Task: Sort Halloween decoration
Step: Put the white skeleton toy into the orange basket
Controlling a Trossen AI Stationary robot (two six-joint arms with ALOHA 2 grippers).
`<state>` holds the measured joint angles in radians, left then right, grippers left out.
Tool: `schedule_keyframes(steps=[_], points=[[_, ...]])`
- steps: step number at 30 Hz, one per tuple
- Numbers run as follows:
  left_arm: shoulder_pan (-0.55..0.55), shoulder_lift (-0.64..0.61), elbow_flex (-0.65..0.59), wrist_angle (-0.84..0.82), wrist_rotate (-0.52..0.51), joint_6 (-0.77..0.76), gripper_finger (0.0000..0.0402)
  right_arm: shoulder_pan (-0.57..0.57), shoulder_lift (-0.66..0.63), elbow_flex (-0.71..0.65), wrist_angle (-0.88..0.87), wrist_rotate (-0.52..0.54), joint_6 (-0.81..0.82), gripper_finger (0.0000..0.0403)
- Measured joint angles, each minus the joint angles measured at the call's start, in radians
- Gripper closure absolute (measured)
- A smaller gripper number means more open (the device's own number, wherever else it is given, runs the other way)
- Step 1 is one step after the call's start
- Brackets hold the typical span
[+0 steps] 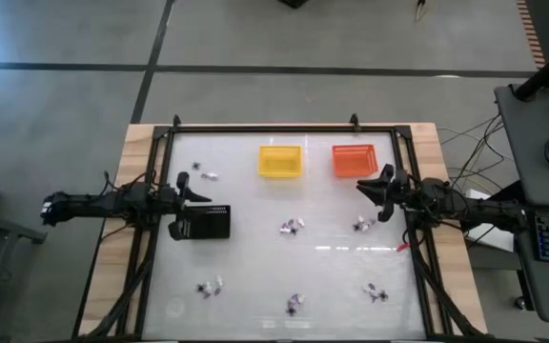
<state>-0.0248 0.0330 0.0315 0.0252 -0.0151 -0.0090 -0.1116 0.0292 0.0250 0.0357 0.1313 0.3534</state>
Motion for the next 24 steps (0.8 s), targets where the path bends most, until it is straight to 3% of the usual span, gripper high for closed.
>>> schedule_keyframes(steps=[11, 24], points=[[0.0, 0.0, 0.0, 0.0, 0.0, 0.0, 0.0294, 0.0, 0.0, 0.0, 0.0, 0.0, 0.223, 0.033], [0.0, 0.0, 0.0, 0.006, 0.0, 0.0, 0.0294, 0.0, 0.0, 0.0, 0.0, 0.0, 0.23, 0.033]])
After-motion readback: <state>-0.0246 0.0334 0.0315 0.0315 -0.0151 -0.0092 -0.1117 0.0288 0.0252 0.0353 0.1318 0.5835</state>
